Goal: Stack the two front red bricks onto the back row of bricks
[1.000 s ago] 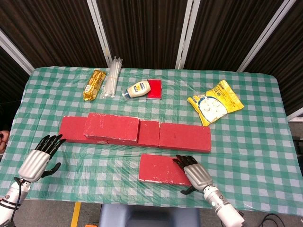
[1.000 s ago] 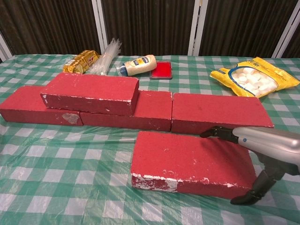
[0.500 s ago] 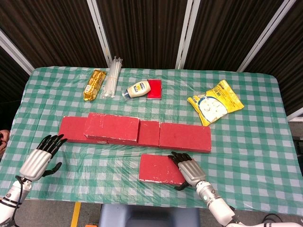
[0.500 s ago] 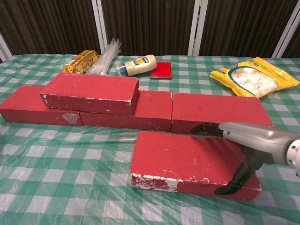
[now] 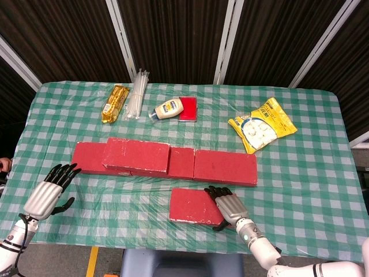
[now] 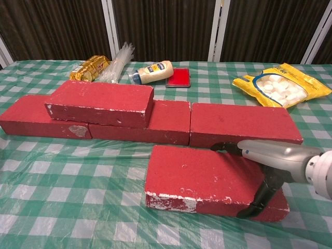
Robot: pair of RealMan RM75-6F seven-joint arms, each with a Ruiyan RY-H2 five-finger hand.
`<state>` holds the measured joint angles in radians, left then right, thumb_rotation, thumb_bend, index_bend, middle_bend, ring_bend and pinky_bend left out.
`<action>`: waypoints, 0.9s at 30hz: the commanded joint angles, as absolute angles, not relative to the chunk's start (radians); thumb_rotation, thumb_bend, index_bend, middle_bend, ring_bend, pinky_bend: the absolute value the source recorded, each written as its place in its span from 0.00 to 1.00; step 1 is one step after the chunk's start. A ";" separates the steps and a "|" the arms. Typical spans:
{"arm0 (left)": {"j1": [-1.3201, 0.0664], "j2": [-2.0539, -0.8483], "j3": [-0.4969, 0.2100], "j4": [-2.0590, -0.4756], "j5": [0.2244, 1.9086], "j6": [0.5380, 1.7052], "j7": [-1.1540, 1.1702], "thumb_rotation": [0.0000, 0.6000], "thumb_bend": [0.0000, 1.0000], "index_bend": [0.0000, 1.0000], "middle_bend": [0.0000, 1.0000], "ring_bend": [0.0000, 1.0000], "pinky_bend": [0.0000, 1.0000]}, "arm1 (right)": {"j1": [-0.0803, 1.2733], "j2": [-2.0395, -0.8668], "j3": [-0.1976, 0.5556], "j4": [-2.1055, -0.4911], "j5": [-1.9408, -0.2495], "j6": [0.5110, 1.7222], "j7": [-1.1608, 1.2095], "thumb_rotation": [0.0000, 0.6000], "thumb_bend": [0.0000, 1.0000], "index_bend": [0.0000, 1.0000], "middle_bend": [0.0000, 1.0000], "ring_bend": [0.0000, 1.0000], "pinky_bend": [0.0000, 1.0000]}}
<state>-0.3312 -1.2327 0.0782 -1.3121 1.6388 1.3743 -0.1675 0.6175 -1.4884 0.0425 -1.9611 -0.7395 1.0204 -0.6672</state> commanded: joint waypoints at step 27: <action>-0.312 -1.254 0.049 -1.276 1.645 1.400 -0.164 1.00 0.39 0.00 0.00 0.00 0.00 | 0.561 -1.286 0.021 -2.123 -0.976 1.154 -0.481 1.00 0.12 0.49 0.34 0.25 0.41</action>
<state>-0.3122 -1.2541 0.0498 -1.2765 1.6454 1.4005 -0.1645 0.5746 -1.3341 0.0109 -2.0935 -0.9440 1.1410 -0.5185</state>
